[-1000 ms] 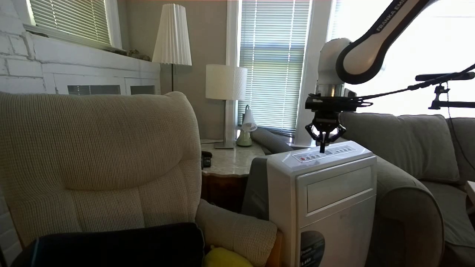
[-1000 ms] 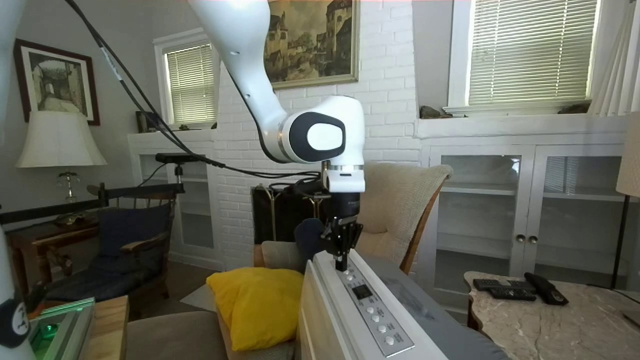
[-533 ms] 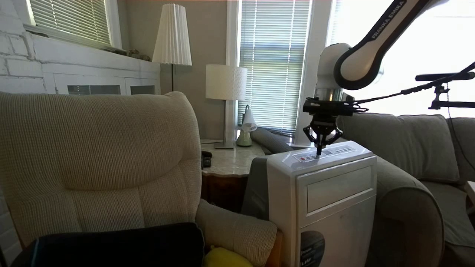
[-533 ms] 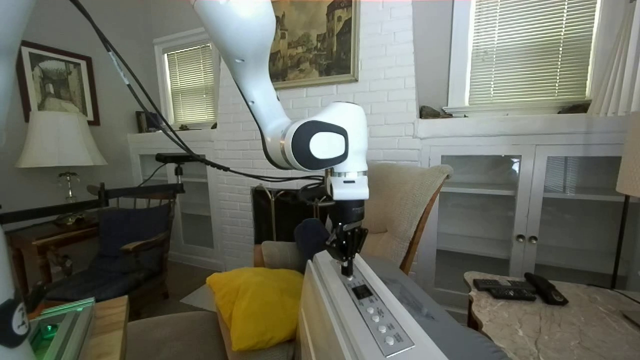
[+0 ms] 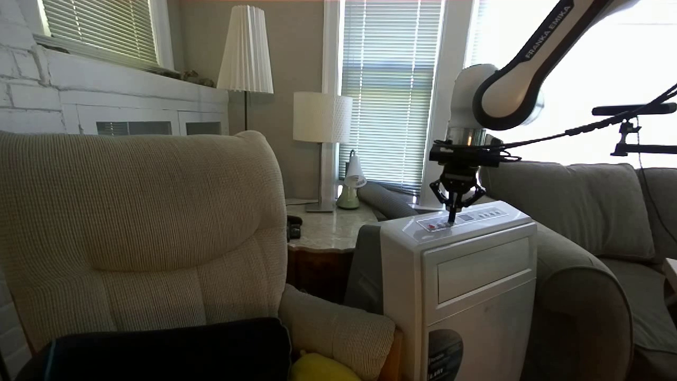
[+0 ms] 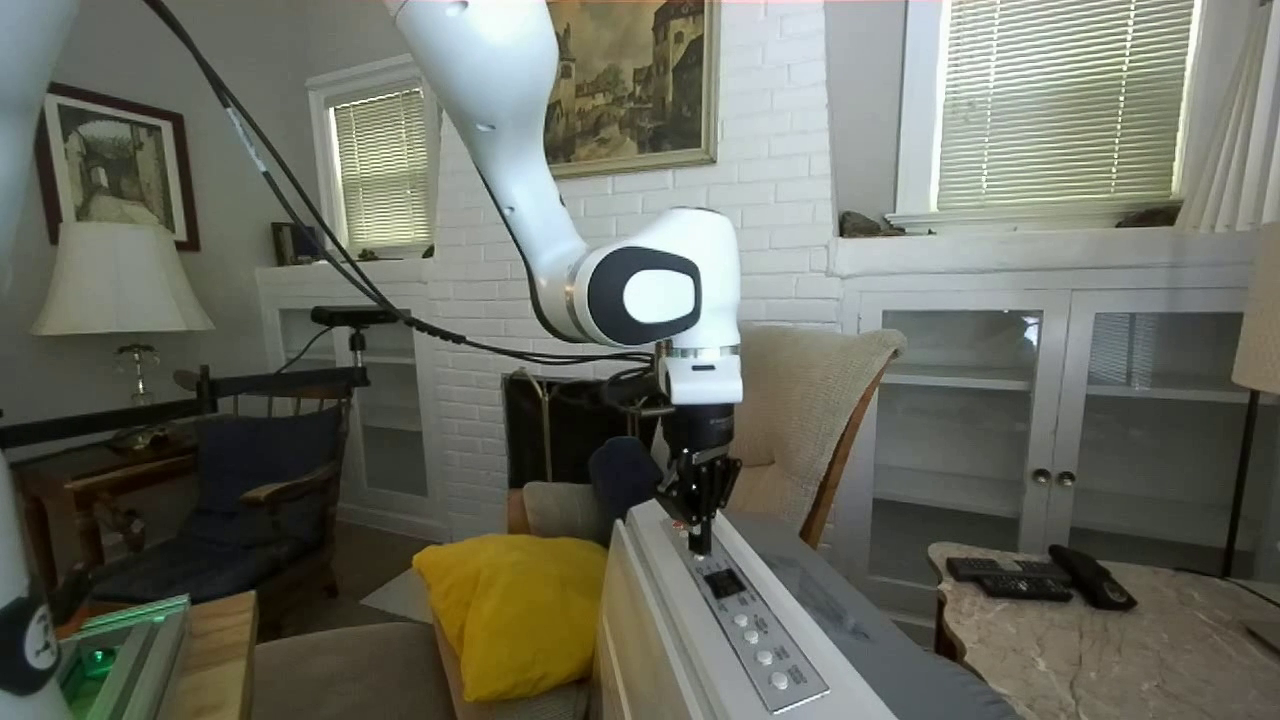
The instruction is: Press the fourth button from the left on the heater
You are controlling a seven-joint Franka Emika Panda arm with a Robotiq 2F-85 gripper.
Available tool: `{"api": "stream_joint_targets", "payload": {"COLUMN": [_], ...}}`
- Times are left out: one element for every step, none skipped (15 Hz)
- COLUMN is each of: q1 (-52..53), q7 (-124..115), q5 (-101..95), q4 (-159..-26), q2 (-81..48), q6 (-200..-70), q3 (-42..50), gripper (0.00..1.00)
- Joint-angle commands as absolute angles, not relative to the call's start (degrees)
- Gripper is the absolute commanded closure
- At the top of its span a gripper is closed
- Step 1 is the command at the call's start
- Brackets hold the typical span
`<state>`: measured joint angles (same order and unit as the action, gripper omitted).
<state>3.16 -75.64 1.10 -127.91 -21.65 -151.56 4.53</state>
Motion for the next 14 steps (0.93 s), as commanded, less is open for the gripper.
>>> {"api": "stream_joint_targets", "payload": {"q1": [2.9, 3.0, 2.9, 2.9, 2.9, 2.8, 2.7, 2.8, 3.1, 3.5, 3.5, 3.9, 3.9, 3.9], "q7": [-73.2, -73.3, -73.3, -73.3, -73.3, -73.2, -73.1, -73.3, -73.5, -74.1, -73.9, -74.6, -74.3, -74.6], "q5": [3.6, 3.5, 3.6, 3.5, 3.4, 3.5, 3.5, 3.3, 2.8, 1.9, 1.9, 1.2, 1.0, 0.6], "q4": [-126.2, -126.0, -125.9, -125.8, -125.7, -125.6, -125.7, -125.8, -126.0, -126.2, -126.2, -126.2, -126.4, -126.4], "q2": [-24.8, -25.2, -25.4, -25.2, -24.8, -24.1, -23.1, -22.3, -21.1, -20.1, -19.4, -18.6, -17.5, -16.6], "q6": [-151.7, -151.3, -151.0, -150.8, -150.8, -150.4, -150.0, -149.7, -148.7, -148.1, -147.3, -147.1, -146.3, -145.7], "q3": [4.3, 4.3, 4.3, 4.3, 4.5, 4.5, 4.5, 4.6, 4.9, 5.4, 5.4, 5.9, 5.9, 6.1], "gripper": [1.0, 1.0, 1.0, 1.0, 1.0, 1.0, 1.0, 1.0, 1.0, 1.0, 1.0, 1.0, 1.0, 1.0]}}
